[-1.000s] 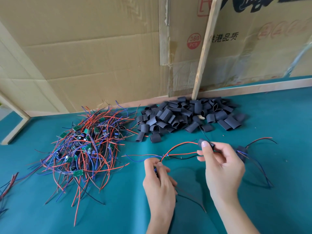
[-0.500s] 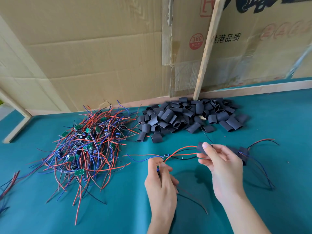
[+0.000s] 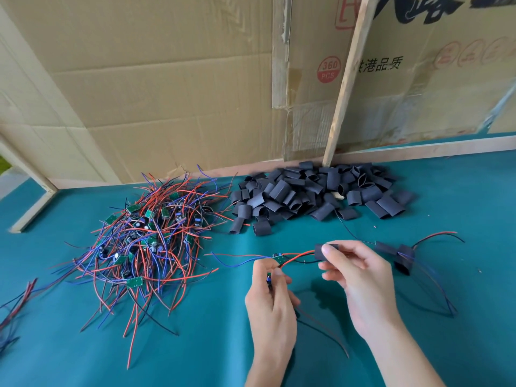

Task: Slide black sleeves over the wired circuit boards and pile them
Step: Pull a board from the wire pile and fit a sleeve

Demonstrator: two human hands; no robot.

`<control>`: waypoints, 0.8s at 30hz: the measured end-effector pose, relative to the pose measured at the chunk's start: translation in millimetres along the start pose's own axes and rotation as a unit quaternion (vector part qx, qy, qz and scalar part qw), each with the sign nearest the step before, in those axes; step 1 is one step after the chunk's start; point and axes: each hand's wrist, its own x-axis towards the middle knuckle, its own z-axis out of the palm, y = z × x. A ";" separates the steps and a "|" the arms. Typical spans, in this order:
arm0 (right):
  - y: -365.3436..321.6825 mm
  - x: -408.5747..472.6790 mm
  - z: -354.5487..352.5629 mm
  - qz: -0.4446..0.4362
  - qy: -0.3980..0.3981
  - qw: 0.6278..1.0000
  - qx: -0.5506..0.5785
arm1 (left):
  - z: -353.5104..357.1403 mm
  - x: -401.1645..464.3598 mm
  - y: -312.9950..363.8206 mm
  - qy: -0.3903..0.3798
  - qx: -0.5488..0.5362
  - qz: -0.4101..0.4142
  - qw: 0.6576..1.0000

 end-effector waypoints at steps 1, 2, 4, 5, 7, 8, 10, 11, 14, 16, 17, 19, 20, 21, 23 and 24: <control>0.3 -1.0 1.2 -0.005 -0.004 1.000 -0.011 | -0.1 -0.1 0.4 -0.002 0.001 0.001 1.000; 0.7 -2.0 2.4 -0.011 -0.010 1.000 -0.023 | 0.0 -0.2 0.9 -0.004 0.001 0.003 1.000; 1.5 -5.4 5.5 -0.022 -0.026 0.998 -0.044 | -0.1 -0.4 2.3 -0.008 0.004 0.010 1.000; 2.0 -7.3 7.2 -0.027 -0.030 0.998 -0.050 | -0.3 -0.4 2.5 -0.010 0.003 0.012 1.000; 2.3 -10.1 10.5 -0.031 -0.024 0.998 -0.043 | -0.9 0.0 1.8 -0.009 0.000 0.013 1.000; 2.1 -10.6 11.5 -0.028 -0.016 0.999 -0.025 | -0.9 0.2 1.2 -0.010 0.000 0.012 1.000; 1.5 -9.8 11.7 -0.005 0.004 0.999 0.032 | -0.4 0.0 0.5 -0.014 0.001 0.013 1.000; 1.2 -9.4 12.1 0.012 0.013 0.998 0.064 | -0.4 0.0 -0.1 -0.018 0.003 0.016 1.000; 4.0 -9.0 15.0 0.064 0.011 0.984 0.167 | -1.1 0.6 -2.2 -0.036 0.012 0.025 0.999; 6.4 -9.6 16.9 0.099 -0.007 0.969 0.227 | -0.9 1.1 -3.5 -0.048 0.007 0.020 0.999; 6.5 -10.1 17.9 0.114 -0.012 0.963 0.243 | -0.8 1.1 -3.9 -0.051 0.002 0.016 0.999; 6.3 -10.4 18.6 0.138 -0.014 0.954 0.265 | -0.7 1.2 -4.5 -0.055 -0.003 0.013 0.998; 6.1 -10.0 18.3 0.147 -0.012 0.948 0.281 | -0.7 1.4 -4.9 -0.057 -0.002 0.014 0.998; 5.5 -9.4 17.2 0.153 -0.007 0.942 0.297 | -0.7 1.4 -5.4 -0.061 0.000 0.016 0.998; 3.1 -6.0 14.4 0.161 0.004 0.933 0.322 | 0.0 1.5 -6.0 -0.069 0.005 0.019 0.997; 2.0 -4.5 13.0 0.164 0.006 0.930 0.329 | 0.5 1.2 -6.1 -0.073 0.007 0.019 0.997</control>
